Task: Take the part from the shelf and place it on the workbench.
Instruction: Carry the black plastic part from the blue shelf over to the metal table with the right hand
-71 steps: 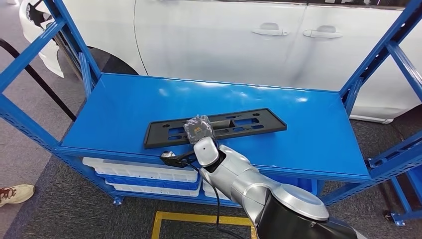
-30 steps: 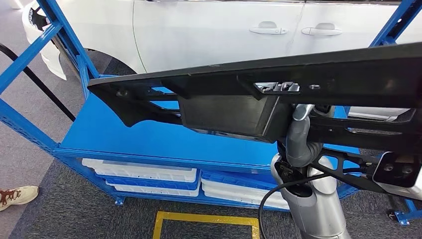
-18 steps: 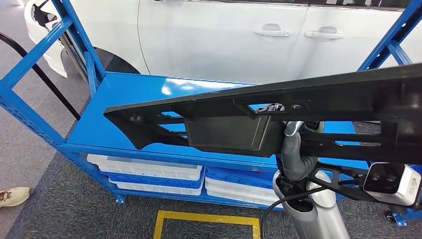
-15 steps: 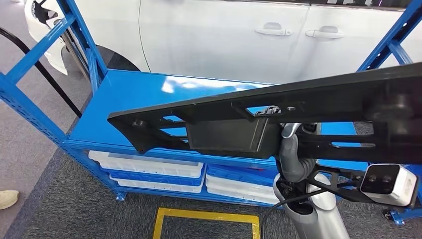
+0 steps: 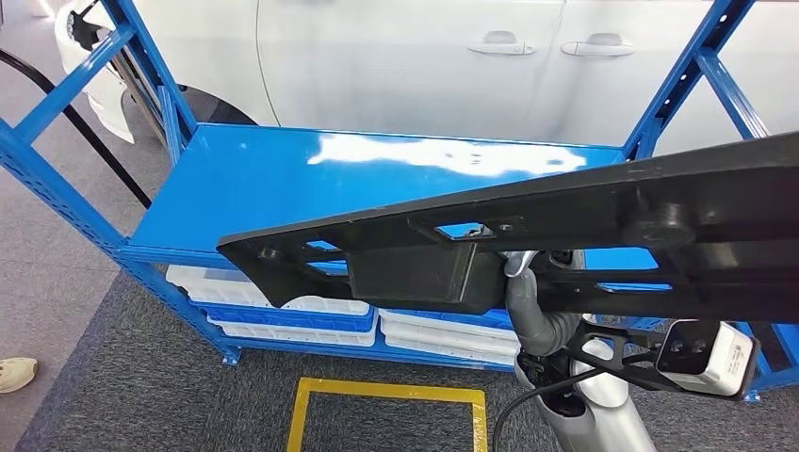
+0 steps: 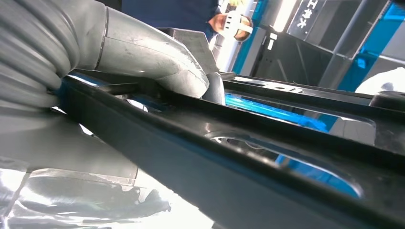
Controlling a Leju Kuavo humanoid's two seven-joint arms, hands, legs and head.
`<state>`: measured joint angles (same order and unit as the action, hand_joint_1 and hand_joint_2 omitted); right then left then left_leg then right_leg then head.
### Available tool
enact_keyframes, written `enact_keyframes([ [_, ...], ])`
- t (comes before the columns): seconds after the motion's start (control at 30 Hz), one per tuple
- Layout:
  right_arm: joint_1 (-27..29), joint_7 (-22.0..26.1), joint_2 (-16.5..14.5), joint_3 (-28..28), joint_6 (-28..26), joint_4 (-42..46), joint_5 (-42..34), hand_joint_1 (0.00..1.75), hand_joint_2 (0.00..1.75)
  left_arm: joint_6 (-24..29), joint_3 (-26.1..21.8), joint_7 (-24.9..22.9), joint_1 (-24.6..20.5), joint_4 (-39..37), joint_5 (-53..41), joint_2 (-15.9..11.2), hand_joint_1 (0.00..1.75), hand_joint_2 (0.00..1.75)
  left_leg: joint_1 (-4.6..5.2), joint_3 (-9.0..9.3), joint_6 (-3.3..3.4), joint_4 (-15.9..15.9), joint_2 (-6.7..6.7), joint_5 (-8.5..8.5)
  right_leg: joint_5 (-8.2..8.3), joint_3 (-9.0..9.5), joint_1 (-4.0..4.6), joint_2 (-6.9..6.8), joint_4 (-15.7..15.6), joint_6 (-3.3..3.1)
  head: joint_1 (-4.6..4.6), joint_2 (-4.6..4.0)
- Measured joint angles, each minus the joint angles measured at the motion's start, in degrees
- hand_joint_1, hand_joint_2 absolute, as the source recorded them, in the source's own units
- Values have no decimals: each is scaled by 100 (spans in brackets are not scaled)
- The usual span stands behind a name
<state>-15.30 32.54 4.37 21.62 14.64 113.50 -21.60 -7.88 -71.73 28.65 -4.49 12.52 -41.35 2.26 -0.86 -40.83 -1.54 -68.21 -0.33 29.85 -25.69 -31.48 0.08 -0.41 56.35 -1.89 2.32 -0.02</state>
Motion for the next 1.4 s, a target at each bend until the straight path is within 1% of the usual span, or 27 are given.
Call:
enact_keyframes([
  [0.03, 2, -8, 14, 3, -27, 3, -46, 175, 175, -10, 0, -9, -2, 0, -3, -7, 0, 0, -1, -61, -16, -343, 1, 170, 48, -78, 10, -3, 18, -3, 0, 0],
  [0.07, 2, -14, 32, 3, -51, 10, -98, 175, 175, -22, 0, -15, -3, 0, -4, -14, 0, 0, -1, -53, -25, -551, 1, 223, 93, -162, 18, -5, 42, -2, 0, 0],
  [0.1, 2, -18, 54, 4, -69, 19, -142, 175, 175, -34, 0, -16, -4, 0, -3, -20, 0, 0, -1, 57, -27, -549, 2, 161, 134, -246, 23, -6, 72, 5, 0, 0],
  [0.17, -10, -42, 107, 4, -117, 52, -212, 175, 175, -46, -1, -10, -15, 1, 2, -27, 0, 0, 0, 580, -4, 79, 3, -58, 202, -397, 26, -7, 147, 33, 1, 0],
  [0.23, -51, -73, 168, -7, -196, 93, -289, 175, 175, -39, -2, -9, -34, 2, 2, -28, 0, 0, 30, 1056, 69, 784, -2, -110, 266, -499, 34, -10, 205, 86, 1, 0],
  [0.27, -83, -83, 198, -16, -231, 107, -328, 175, 175, -29, -2, -13, -38, 1, -4, -28, 0, 0, 47, 1144, 109, 958, -6, -83, 300, -524, 34, -12, 217, 117, 1, 0],
  [0.37, -173, -83, 310, -56, -321, 123, -450, 175, 175, 15, -2, -72, -35, 1, -27, -25, 0, 0, 50, 1087, 225, 1040, -3, -183, 371, -568, 28, 0, 208, 218, 0, 0],
  [0.43, -226, -69, 413, -85, -349, 125, -526, 175, 175, 36, -2, -126, -40, 0, -29, -22, 0, 0, 21, 1003, 309, 1073, 16, -308, 61, -685, 15, 25, 475, 288, -1, 0],
  [0.5, -256, -59, 501, -101, -345, 122, -568, 175, 175, 50, -2, -154, -42, 0, -20, -20, 0, 0, 19, 874, 344, 1070, 25, -416, -488, -892, -22, 35, 1159, 346, -1, 0],
  [0.53, -257, -52, 530, -103, -335, 116, -578, 175, 175, 56, -3, -164, -38, 0, -12, -19, 0, 0, 20, 803, 342, 1065, 25, -464, -670, -974, -37, 34, 1512, 368, -1, 0],
  [0.57, -250, -40, 553, -103, -326, 110, -583, 175, 175, 61, -3, -173, -33, 0, -6, -15, 0, 0, 21, 731, 336, 1059, 25, -513, -733, -988, -49, 34, 1731, 383, -1, 0],
  [0.6, -238, -21, 570, -103, -314, 104, -580, 175, 175, 64, -4, -181, -26, 0, -1, -9, 0, 0, 21, 661, 327, 1054, 25, -561, -680, -901, -59, 34, 1746, 389, -1, 0],
  [0.67, -213, 25, 599, -103, -284, 99, -541, 175, 175, 65, -6, -188, -13, 0, 3, 11, 0, 0, 21, 553, 301, 1047, 20, -648, -394, -406, -72, 35, 1143, 371, -1, 0],
  [0.73, -195, 52, 621, -105, -232, 100, -491, 175, 175, 76, -9, -190, -6, 0, 7, 38, 0, 0, 23, 486, 250, 1052, 15, -726, -283, 122, -49, 43, 339, 315, 0, 0],
  [0.8, -187, 53, 634, -109, -175, 102, -456, 175, 175, 112, -21, -192, -4, 0, 26, 56, 0, 0, 10, 461, 177, 1082, 14, -811, -291, 278, 0, 51, 24, 250, 1, 0],
  [0.87, -200, 19, 644, -112, -128, 99, -450, 175, 175, 157, -41, -200, 1, 1, 53, 65, 0, 0, -1, 449, 106, 1114, 9, -864, -189, 241, 7, 33, -31, 174, 0, 0],
  [0.9, -222, -7, 649, -114, -107, 92, -471, 175, 175, 176, -52, -206, 3, 1, 67, 68, 0, 0, 2, 413, 83, 1058, 8, -787, -133, 218, -6, 19, -69, 126, 0, 0],
  [0.97, -274, -54, 649, -124, -78, 71, -530, 175, 175, 209, -85, -217, 2, 2, 97, 70, 0, 0, 2, 249, 53, 600, 11, -363, -19, 138, -30, -11, -116, 49, 1, 0],
  [1.03, -307, -86, 650, -139, -53, 45, -567, 175, 175, 233, -123, -223, -1, 2, 118, 68, 0, 0, 0, 31, 24, -186, 12, 128, 68, 7, -15, -19, -94, 21, 2, 0],
  [1.07, -311, -94, 650, -145, -41, 32, -578, 175, 175, 240, -135, -225, -1, 2, 120, 67, 0, 0, 0, -15, 11, -476, 12, 229, 108, -63, -10, -23, -72, 22, 2, 0],
  [1.1, -315, -100, 650, -151, -29, 20, -593, 175, 175, 246, -140, -225, -1, 2, 121, 67, 0, 0, 0, 29, 5, -584, 12, 209, 144, -136, -6, -27, -43, 28, 2, 0],
  [1.13, -321, -102, 650, -156, -20, 11, -615, 175, 175, 251, -142, -225, -1, 2, 122, 67, 0, 0, 0, 180, 6, -468, 12, 93, 175, -208, -6, -28, -7, 38, 2, 0],
  [1.17, -333, -104, 650, -160, -11, 7, -642, 175, 175, 256, -142, -225, -4, 3, 122, 67, 0, 0, 0, 434, 17, -143, 12, -58, 198, -276, -7, -28, 35, 51, 2, 0],
  [1.23, -361, -107, 649, -179, 4, 5, -694, 175, 175, 260, -142, -226, -20, 7, 119, 64, 0, 0, 15, 971, 66, 665, 8, -159, 241, -387, 0, -29, 113, 94, 1, 0],
  [1.27, -371, -111, 649, -193, 7, 7, -711, 175, 175, 257, -142, -227, -25, 9, 113, 62, 0, 0, 29, 1125, 97, 926, 4, -155, 269, -418, 4, -31, 140, 123, 1, 0],
  [1.37, -369, -146, 648, -248, -27, 25, -718, 175, 175, 242, -142, -232, -19, 13, 74, 54, 0, 0, 45, 1136, 187, 1061, 4, -197, 362, -468, 5, -32, 156, 220, 1, 0],
  [1.4, -352, -151, 648, -268, -37, 39, -705, 175, 175, 237, -142, -234, -18, 14, 63, 52, 0, 0, 31, 1105, 223, 1073, 16, -242, 308, -500, 1, -19, 196, 255, 0, 0],
])
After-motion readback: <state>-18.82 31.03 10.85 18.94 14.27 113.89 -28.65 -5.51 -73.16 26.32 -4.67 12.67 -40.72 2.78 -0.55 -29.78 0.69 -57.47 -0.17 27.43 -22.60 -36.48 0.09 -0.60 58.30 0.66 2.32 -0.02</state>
